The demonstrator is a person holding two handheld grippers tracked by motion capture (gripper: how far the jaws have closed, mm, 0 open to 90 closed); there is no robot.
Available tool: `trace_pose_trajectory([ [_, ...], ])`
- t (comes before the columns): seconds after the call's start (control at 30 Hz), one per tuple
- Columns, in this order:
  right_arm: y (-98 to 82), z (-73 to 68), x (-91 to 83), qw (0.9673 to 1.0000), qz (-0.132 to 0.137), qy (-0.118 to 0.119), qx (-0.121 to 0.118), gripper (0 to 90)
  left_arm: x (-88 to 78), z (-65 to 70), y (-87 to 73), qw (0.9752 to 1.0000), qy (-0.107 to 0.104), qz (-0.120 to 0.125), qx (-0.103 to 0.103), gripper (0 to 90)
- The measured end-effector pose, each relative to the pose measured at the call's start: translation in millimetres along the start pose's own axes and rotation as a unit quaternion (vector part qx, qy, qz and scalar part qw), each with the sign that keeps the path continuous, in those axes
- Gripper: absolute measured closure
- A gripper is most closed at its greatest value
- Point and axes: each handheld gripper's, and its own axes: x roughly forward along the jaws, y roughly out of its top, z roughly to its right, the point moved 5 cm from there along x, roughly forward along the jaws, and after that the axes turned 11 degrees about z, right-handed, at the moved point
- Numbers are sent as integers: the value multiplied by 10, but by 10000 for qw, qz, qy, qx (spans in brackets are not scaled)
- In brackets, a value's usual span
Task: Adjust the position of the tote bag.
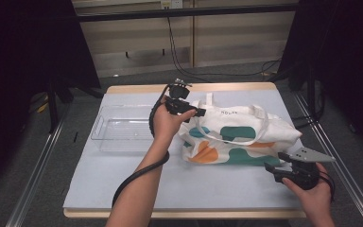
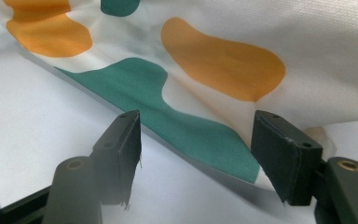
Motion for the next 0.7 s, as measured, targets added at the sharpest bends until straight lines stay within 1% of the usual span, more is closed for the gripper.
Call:
trace_pose_trajectory([
  [0.03, -1, -10, 5, 10000, -24, 18, 9, 332, 57, -38, 10, 10000, 12, 31, -52, 234],
  [0.13, -2, -18, 9, 10000, -38, 21, 17, 332, 111, -61, 13, 10000, 84, 4, -37, 232],
  [0.17, -2, -21, 13, 10000, -34, 27, 17, 332, 142, -70, 15, 9999, 94, 18, -82, 233],
  [0.2, -2, -19, 17, 10000, -37, 40, 9, 332, 187, -95, 17, 9998, 125, -66, -113, 232],
  [0.23, -3, -17, 20, 10000, -43, 41, 7, 332, 216, -104, 30, 9997, 155, 7, -193, 231],
  [0.3, -3, -18, 24, 10000, -37, 56, 5, 332, 243, -125, 39, 9997, 169, 24, -169, 235],
  [0.33, -3, -18, 25, 10000, -35, 58, -2, 332, 278, -154, 42, 9996, 222, -43, -189, 234],
  [0.37, -1, -19, 25, 10000, -29, 65, -8, 332, 278, -154, 42, 9996, 222, -43, -189, 234],
  [0.4, 1, -21, 22, 10000, -29, 57, 4, 332, 302, -159, 43, 9995, 224, -39, -234, 233],
  [0.53, 2, -14, 18, 10000, -13, 55, 1, 332, 363, -167, 53, 9994, 243, -122, -230, 234],
  [0.57, 2, -14, 18, 10000, -13, 55, 1, 332, 373, -167, 56, 9991, 268, -102, -304, 234],
  [0.6, 1, -12, 17, 10000, -11, 60, 3, 332, 385, -170, 57, 9988, 314, -68, -361, 240],
  [0.63, 0, -10, 18, 10000, -5, 66, 0, 332, 392, -184, 49, 9990, 279, -119, -325, 258],
  [0.67, 0, -10, 17, 10000, -4, 67, 1, 332, 399, -193, 43, 9989, 241, -119, -392, 258],
  [0.7, 2, -15, 17, 10000, -4, 70, 5, 332, 407, -207, 35, 9988, 245, -115, -405, 299],
])
